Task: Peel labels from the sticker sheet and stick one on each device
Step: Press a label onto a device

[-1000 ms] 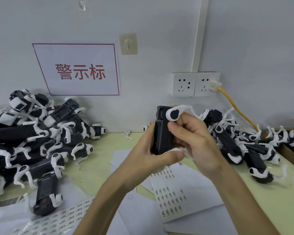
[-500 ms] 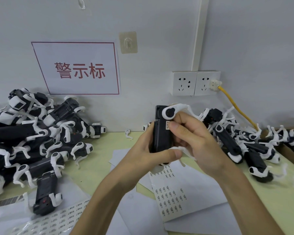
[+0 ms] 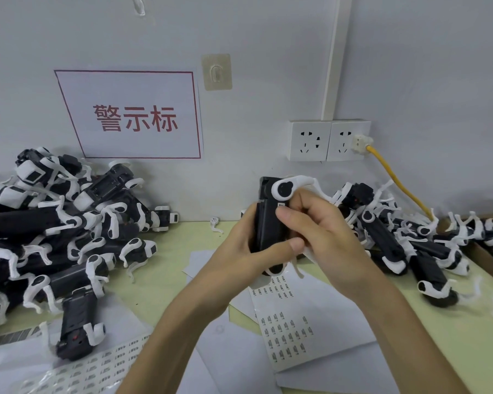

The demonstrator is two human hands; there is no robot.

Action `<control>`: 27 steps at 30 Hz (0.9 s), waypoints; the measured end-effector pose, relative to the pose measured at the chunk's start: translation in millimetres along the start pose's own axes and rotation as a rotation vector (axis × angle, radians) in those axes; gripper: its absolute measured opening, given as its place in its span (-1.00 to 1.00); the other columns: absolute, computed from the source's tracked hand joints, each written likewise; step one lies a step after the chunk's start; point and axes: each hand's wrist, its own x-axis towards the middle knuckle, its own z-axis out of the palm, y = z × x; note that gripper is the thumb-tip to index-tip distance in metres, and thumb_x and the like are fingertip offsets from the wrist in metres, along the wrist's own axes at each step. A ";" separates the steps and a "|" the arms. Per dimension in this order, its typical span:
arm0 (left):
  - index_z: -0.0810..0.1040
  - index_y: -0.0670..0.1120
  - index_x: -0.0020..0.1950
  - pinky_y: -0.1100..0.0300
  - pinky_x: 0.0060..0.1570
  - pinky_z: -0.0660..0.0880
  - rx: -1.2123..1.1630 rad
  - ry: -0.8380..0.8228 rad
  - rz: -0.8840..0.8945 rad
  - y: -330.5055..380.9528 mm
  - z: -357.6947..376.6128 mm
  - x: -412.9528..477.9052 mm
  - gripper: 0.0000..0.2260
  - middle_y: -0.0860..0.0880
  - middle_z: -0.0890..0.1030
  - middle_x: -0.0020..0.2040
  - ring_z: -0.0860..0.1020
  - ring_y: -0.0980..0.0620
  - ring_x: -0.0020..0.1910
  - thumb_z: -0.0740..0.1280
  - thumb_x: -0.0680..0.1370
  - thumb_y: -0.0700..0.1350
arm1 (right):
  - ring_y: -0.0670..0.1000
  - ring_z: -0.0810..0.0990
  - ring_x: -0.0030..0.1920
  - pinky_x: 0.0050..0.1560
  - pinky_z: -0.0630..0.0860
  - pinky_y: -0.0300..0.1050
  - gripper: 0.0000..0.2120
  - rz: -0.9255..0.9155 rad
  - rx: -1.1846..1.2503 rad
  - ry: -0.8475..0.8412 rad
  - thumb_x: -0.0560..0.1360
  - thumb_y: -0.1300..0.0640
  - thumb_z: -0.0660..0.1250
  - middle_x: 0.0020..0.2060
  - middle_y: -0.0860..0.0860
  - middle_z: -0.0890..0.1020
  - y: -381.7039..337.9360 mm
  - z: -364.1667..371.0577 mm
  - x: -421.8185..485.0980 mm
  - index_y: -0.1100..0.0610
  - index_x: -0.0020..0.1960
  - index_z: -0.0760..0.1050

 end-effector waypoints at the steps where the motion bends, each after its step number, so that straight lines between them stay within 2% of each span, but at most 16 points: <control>1: 0.49 0.04 0.34 -0.28 0.24 0.51 -0.001 0.008 0.002 -0.5 0.3 0.5 -0.54 -0.24 0.58 0.22 0.57 -0.28 0.23 0.47 0.47 0.04 | -0.07 0.34 -0.34 -0.30 0.40 -0.23 -0.76 0.001 0.008 -0.012 0.52 0.11 0.28 -0.39 -0.01 0.33 -0.3 -0.9 -0.1 0.07 -0.29 0.33; 4: 0.51 0.03 0.32 -0.28 0.26 0.52 -0.007 0.044 -0.007 -2.5 3.1 2.2 -0.62 -0.23 0.60 0.21 0.60 -0.24 0.22 0.42 0.53 0.03 | 0.00 0.34 -0.28 -0.25 0.40 -0.15 -0.74 -0.012 0.002 -0.021 0.54 0.12 0.25 -0.32 0.08 0.31 -0.4 -3.0 -0.6 0.19 -0.22 0.25; 7: 0.56 0.08 0.28 -0.12 0.28 0.54 -0.049 0.069 -0.017 -5.5 4.2 3.2 -0.70 -0.14 0.65 0.19 0.64 -0.08 0.19 0.36 0.55 0.07 | 0.08 0.30 -0.27 -0.23 0.34 -0.04 -0.73 -0.031 -0.039 0.005 0.56 0.13 0.22 -0.33 0.14 0.27 1.1 -2.7 0.0 0.28 -0.21 0.25; 10: 0.59 0.12 0.23 -0.08 0.29 0.52 -0.072 0.101 -0.010 -5.3 5.9 4.2 -0.73 -0.11 0.66 0.18 0.64 -0.06 0.21 0.31 0.57 0.14 | -0.09 0.26 -0.38 -0.34 0.28 -0.23 -0.75 -0.065 -0.087 0.058 0.55 0.14 0.21 -0.42 -0.05 0.29 0.6 0.9 0.8 0.14 -0.29 0.28; 12: 0.58 0.11 0.19 0.03 0.17 0.57 -0.041 0.125 0.015 -6.4 7.5 5.2 -0.73 -0.09 0.66 0.09 0.66 -0.01 0.11 0.29 0.56 0.16 | -0.11 0.26 -0.40 -0.38 0.27 -0.27 -0.74 -0.063 -0.098 0.088 0.53 0.12 0.22 -0.45 -0.11 0.30 1.4 3.9 1.7 0.09 -0.32 0.31; 13: 0.57 0.10 0.16 0.18 0.03 0.59 -0.021 0.134 0.033 -7.1 8.3 5.7 -0.74 -0.06 0.66 0.02 0.65 0.06 0.03 0.27 0.56 0.16 | -0.11 0.26 -0.42 -0.39 0.27 -0.29 -0.74 -0.054 -0.101 0.105 0.52 0.11 0.23 -0.46 -0.12 0.30 1.8 5.4 2.0 0.07 -0.34 0.34; 15: 0.53 0.06 0.13 0.37 -0.20 0.50 0.032 0.157 0.078 -6.8 11.2 6.3 -0.76 0.05 0.62 -0.10 0.61 0.17 -0.12 0.24 0.56 0.14 | -0.13 0.27 -0.44 -0.42 0.28 -0.32 -0.73 -0.039 -0.108 0.146 0.50 0.09 0.24 -0.49 -0.13 0.31 2.2 8.4 2.1 0.00 -0.38 0.38; 18: 0.49 0.06 0.14 0.40 -0.24 0.46 0.139 0.206 0.151 -7.6 12.3 7.8 -0.78 0.17 0.60 -0.18 0.58 0.22 -0.19 0.22 0.58 0.11 | -0.09 0.31 -0.45 -0.44 0.32 -0.27 -0.75 -0.036 -0.116 0.215 0.45 0.05 0.29 -0.49 -0.10 0.34 4.5 13.5 1.6 -0.01 -0.39 0.37; 20: 0.47 0.12 0.18 0.35 -0.28 0.48 0.214 0.230 0.174 -7.8 9.9 7.4 -0.77 0.19 0.61 -0.19 0.57 0.24 -0.23 0.22 0.57 0.13 | -0.02 0.36 -0.40 -0.39 0.36 -0.16 -0.74 -0.029 -0.112 0.243 0.43 0.01 0.31 -0.45 -0.01 0.38 8.7 16.6 1.9 0.06 -0.37 0.36; 23: 0.44 0.16 0.29 0.25 -0.18 0.56 0.304 0.237 0.194 -7.7 2.7 7.4 -0.70 0.13 0.65 -0.06 0.62 0.19 -0.14 0.23 0.57 0.16 | 0.05 0.51 -0.29 -0.24 0.50 -0.07 -0.75 0.001 -0.046 0.235 0.48 0.05 0.30 -0.35 0.09 0.50 13.7 18.6 3.1 0.23 -0.23 0.43; 25: 0.48 0.15 0.24 0.32 -0.19 0.54 0.281 0.231 0.181 -6.5 -3.6 7.6 -0.74 0.14 0.66 -0.08 0.62 0.21 -0.14 0.26 0.57 0.14 | 0.02 0.58 -0.24 -0.18 0.58 -0.11 -0.73 0.007 -0.017 0.171 0.54 0.08 0.32 -0.30 0.10 0.56 14.2 17.8 2.8 0.31 -0.14 0.47; 27: 0.54 0.16 0.09 0.41 -0.29 0.47 0.237 0.249 0.142 -5.3 -11.8 8.5 -0.87 0.16 0.64 -0.18 0.59 0.26 -0.22 0.29 0.57 0.09 | 0.03 0.55 -0.21 -0.13 0.53 -0.09 -0.69 0.009 -0.089 0.088 0.57 0.03 0.32 -0.27 0.07 0.58 12.7 14.2 2.6 0.31 -0.09 0.50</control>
